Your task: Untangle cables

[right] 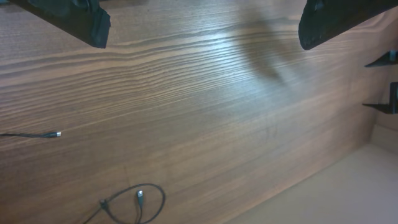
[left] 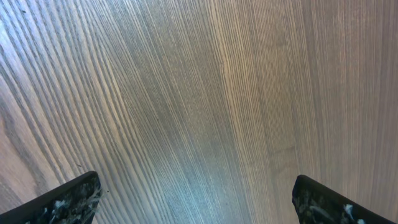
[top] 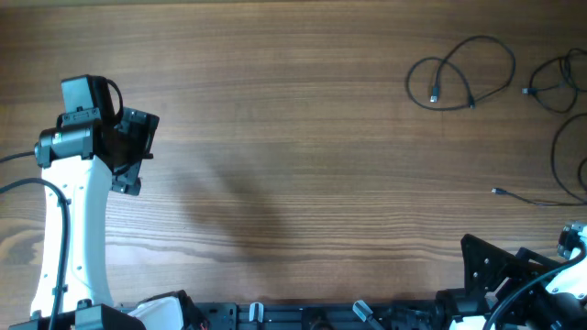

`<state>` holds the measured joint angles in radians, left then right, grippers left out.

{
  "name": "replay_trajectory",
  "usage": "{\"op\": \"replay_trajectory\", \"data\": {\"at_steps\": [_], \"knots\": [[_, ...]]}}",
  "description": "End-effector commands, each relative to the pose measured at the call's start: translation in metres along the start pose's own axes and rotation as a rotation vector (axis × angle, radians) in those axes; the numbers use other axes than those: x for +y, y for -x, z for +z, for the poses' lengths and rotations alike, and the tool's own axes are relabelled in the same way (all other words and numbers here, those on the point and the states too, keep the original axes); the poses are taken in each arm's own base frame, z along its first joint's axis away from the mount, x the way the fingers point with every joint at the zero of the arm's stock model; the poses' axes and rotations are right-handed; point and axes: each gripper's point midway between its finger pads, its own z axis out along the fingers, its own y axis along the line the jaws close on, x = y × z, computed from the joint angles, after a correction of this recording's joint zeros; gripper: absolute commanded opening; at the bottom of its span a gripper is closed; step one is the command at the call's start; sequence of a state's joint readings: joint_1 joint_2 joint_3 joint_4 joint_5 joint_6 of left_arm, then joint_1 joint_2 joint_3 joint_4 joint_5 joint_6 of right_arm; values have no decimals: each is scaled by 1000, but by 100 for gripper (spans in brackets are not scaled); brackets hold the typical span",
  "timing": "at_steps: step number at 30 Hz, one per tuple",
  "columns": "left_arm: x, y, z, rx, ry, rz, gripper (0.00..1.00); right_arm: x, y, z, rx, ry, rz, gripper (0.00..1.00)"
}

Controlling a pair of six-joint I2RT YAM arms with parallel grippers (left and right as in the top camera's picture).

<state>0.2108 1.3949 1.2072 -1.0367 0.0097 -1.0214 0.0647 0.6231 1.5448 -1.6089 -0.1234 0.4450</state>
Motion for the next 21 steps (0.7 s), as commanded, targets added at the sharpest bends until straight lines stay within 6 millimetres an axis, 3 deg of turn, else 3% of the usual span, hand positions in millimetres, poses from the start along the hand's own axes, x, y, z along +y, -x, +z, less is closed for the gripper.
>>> {"op": "replay_trajectory", "data": {"at_steps": [1, 12, 17, 21], "knots": [[-1, 2, -4, -8, -12, 15, 100, 1, -1, -1, -1, 10, 7, 100], [-1, 2, -4, -8, -12, 15, 100, -10, -7, 3, -30, -21, -2, 100], [-1, 2, -4, -8, -12, 15, 100, -12, 13, 11, -223, 9, -22, 100], [-1, 2, -4, -8, -12, 15, 100, -3, 21, 26, -365, 86, -194, 100]]}}
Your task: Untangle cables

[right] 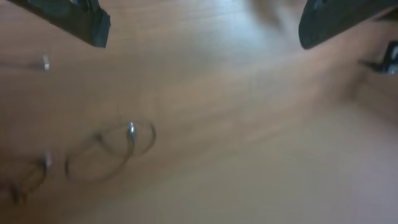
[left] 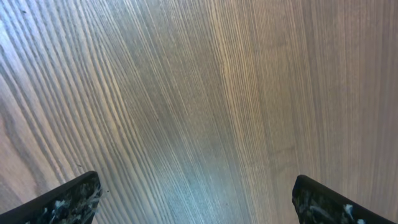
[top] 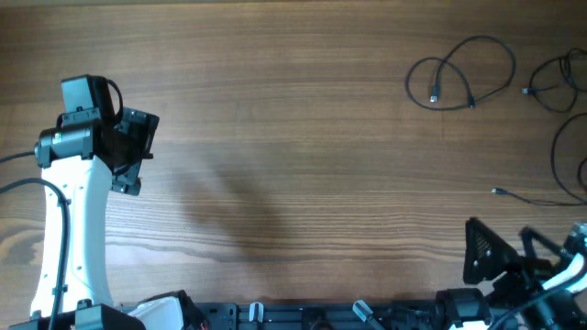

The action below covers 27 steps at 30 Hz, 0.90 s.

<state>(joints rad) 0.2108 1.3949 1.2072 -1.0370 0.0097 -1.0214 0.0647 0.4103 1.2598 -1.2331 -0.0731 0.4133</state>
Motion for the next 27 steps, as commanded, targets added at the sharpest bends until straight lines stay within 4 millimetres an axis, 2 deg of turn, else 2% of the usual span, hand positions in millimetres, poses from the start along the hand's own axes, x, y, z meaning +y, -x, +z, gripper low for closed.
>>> {"op": "replay_trajectory", "data": {"at_steps": [1, 5, 9, 15, 18, 27], "knots": [[-1, 2, -4, -8, -12, 15, 100, 0, -9, 15, -101, 61, -198, 100], [-1, 2, -4, -8, -12, 15, 100, 2, -16, 41, -219, 125, -337, 100], [-1, 2, -4, -8, -12, 15, 100, -11, -25, 75, -300, 114, -339, 100], [-1, 2, -4, -8, -12, 15, 100, -31, -37, 116, -375, 93, -332, 100], [-1, 2, -4, -7, -12, 15, 100, -36, -43, 128, -431, 107, -341, 100], [-1, 2, -4, -7, -12, 15, 100, -48, -48, 147, -546, 107, -353, 100]]}}
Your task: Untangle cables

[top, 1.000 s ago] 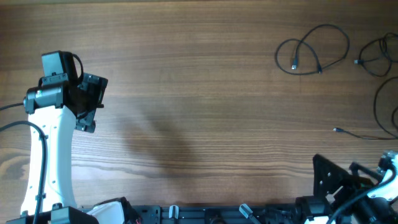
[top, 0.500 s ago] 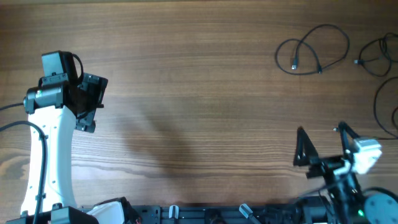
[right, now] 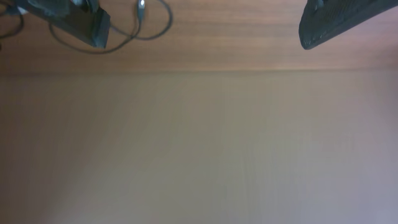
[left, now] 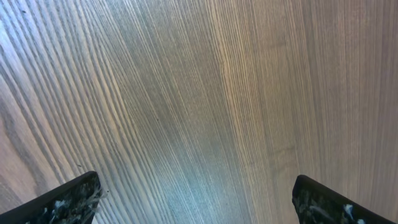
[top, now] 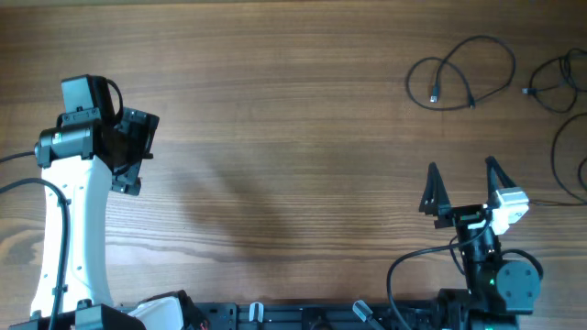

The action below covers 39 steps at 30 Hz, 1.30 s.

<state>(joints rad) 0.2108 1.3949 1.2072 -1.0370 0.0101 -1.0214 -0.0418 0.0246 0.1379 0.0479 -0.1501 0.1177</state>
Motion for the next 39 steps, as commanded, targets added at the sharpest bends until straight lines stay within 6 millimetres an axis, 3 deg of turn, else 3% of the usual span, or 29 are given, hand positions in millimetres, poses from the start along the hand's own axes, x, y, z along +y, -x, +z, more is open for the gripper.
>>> {"op": "replay_trajectory", "data": {"at_steps": [1, 6, 13, 17, 39], "knots": [[-1, 2, -4, -8, -12, 15, 100, -6, -14, 1, -10, -11, -17, 100], [-1, 2, -4, -8, -13, 15, 100, -21, -33, 2, -1, -76, -17, 100], [-1, 2, -4, -8, -12, 15, 100, -35, -37, 0, 15, -156, -18, 100], [-1, 2, -4, -8, -12, 15, 100, -42, -68, -3, 137, -193, -3, 100], [-1, 2, -4, -8, -12, 15, 100, -41, -67, -3, 140, -184, -55, 100]]}}
